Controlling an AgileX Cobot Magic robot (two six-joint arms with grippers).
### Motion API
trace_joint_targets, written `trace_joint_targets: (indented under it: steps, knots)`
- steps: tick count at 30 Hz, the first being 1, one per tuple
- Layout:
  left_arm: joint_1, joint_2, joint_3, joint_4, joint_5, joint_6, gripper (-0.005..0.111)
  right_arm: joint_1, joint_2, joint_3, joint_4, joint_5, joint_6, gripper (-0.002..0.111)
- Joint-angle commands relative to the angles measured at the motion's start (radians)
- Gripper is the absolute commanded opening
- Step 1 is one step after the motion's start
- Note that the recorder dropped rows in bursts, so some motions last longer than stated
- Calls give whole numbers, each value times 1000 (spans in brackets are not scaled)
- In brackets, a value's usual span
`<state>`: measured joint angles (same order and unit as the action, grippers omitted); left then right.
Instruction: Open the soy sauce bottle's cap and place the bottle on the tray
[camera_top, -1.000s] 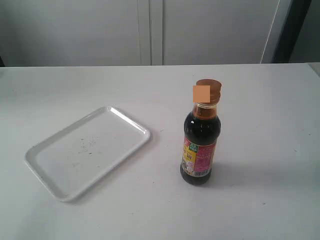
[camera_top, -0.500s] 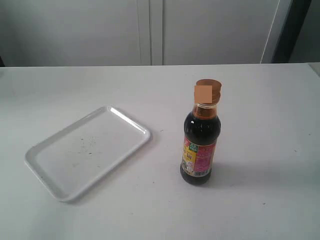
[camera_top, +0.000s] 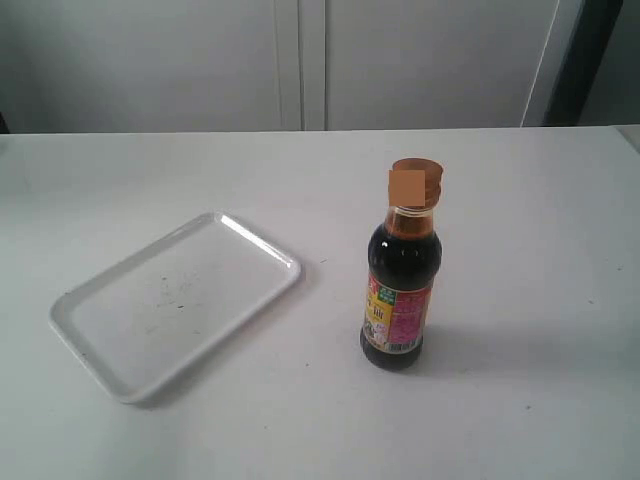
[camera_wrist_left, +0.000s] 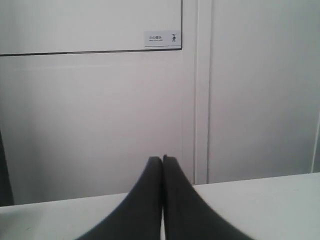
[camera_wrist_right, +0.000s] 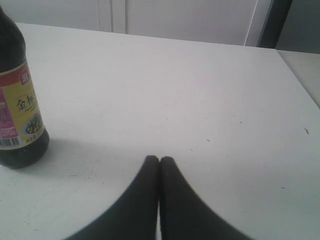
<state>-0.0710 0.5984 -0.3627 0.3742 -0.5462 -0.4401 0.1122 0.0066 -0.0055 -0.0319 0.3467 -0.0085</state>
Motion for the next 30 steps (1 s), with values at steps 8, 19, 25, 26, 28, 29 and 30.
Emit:
trace_joint_targets:
  steps: [8,19,25,26,28,29,30]
  knots:
    - [0,298,-69,285,-377,-218,0,-3,-7,6,-1,-3,2,0]
    - [0,482,-87,411,-604,-257,0,-3,-7,6,-1,-3,2,0]
    - [0,551,-178,577,-612,-396,0,-3,-7,6,-1,-3,2,0]
    - [0,559,-186,586,-613,-400,0,-3,-7,6,-1,-3,2,0]
    - [0,573,-197,596,-635,-400,0,-3,-7,6,-1,-3,2,0]
    - [0,580,-200,603,-658,-400,0,-3,-7,6,-1,-3,2,0]
    - [-2,589,-203,608,-675,-400,0,-3,-7,6,-1,-3,2,0]
